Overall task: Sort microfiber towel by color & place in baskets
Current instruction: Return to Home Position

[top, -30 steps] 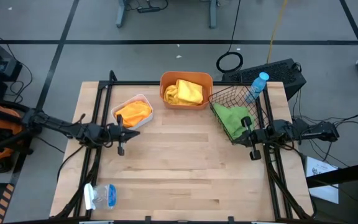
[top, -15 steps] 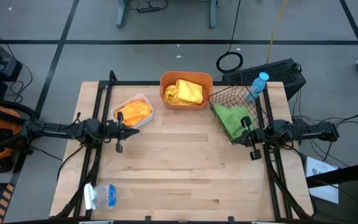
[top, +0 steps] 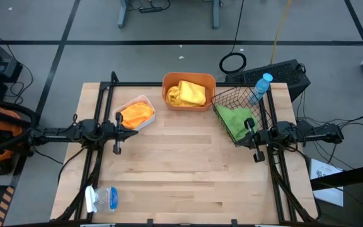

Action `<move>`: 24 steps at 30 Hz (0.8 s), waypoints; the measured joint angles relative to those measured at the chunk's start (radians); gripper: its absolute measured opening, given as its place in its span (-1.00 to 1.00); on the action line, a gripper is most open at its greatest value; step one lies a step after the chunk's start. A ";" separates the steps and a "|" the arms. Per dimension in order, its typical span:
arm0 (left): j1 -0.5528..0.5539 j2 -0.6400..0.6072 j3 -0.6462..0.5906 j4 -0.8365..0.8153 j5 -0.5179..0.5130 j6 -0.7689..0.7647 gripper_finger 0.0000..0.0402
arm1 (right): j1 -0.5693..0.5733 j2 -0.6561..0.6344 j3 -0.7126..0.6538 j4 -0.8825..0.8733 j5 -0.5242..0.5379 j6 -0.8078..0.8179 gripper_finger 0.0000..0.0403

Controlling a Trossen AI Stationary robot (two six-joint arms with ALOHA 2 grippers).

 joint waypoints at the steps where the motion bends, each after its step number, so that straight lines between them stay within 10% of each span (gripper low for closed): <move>1: 0.000 0.000 0.000 0.000 0.001 0.000 -1.00 | 0.000 0.000 0.000 0.000 0.000 -0.010 -1.00; 24: 0.001 0.000 0.000 -0.006 -0.017 -0.026 -1.00 | 0.005 0.001 0.000 -0.013 0.099 0.073 -1.00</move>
